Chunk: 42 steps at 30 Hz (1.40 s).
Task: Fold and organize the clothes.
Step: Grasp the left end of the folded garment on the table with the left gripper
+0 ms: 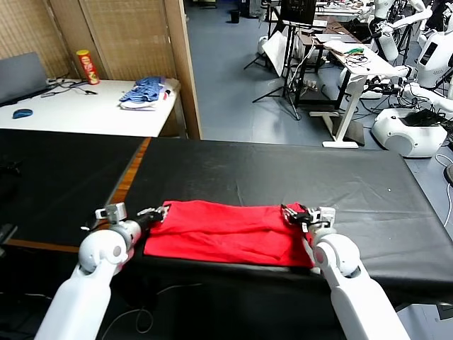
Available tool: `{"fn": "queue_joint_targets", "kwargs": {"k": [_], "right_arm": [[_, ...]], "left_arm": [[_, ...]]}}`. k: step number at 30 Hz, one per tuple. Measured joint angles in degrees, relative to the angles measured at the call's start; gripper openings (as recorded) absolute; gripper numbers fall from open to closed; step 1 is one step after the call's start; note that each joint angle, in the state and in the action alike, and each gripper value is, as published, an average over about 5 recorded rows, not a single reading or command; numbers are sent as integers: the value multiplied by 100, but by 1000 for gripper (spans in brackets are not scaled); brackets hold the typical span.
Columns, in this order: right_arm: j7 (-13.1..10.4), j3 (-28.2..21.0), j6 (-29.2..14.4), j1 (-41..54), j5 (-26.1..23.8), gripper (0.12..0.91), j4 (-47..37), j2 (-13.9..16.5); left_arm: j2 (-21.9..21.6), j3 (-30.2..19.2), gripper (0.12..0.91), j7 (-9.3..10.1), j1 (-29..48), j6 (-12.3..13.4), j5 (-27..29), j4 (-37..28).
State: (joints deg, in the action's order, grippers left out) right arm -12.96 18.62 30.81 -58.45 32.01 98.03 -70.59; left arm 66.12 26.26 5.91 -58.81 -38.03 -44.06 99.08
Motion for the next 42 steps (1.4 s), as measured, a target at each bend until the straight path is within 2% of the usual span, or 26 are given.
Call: {"fn": "queue_joint_targets", "kwargs": {"k": [2,5,8,11,13,18,21,24,29,37,40,42], "right_arm": [[-72,-50,-155,-52,-54,173,25,-12],[-79,-102,-283,-138,-64,156,68,13],[26,-93,-305,-203,-63,191,118,59],[180,-28,-299,-259,-68,314,208,125],[260,28,-284,-306,-68,431,302,180],[330,201,-224,-491,-49,700,675,346],[334,316,-209,-643,-25,782,955,441],[345,424,-206,-811,13,796,1239,503],[353,532,-204,-1059,47,798,1625,517],[352,616,-201,-1300,44,798,2004,520],[352,636,-203,-1346,27,798,2079,519],[352,634,-207,-1365,0,798,2115,510]], "left_arm": [[39,-42,140,-63,-25,189,287,-26],[98,-106,143,-150,-71,470,904,-49],[134,-141,138,-204,-79,635,1382,-59],[118,-149,170,-303,-51,759,1582,-81],[90,-141,245,-339,-19,826,1631,-94],[-22,-71,562,-329,24,846,1570,-76],[-122,21,685,-321,-31,803,1359,14],[-227,160,778,-318,-164,746,1021,161],[-247,435,798,-364,-577,763,681,540],[-23,549,796,-540,-1324,984,1003,701],[60,556,756,-620,-1483,1034,1027,687],[101,559,683,-669,-1556,1056,1023,701]]}}
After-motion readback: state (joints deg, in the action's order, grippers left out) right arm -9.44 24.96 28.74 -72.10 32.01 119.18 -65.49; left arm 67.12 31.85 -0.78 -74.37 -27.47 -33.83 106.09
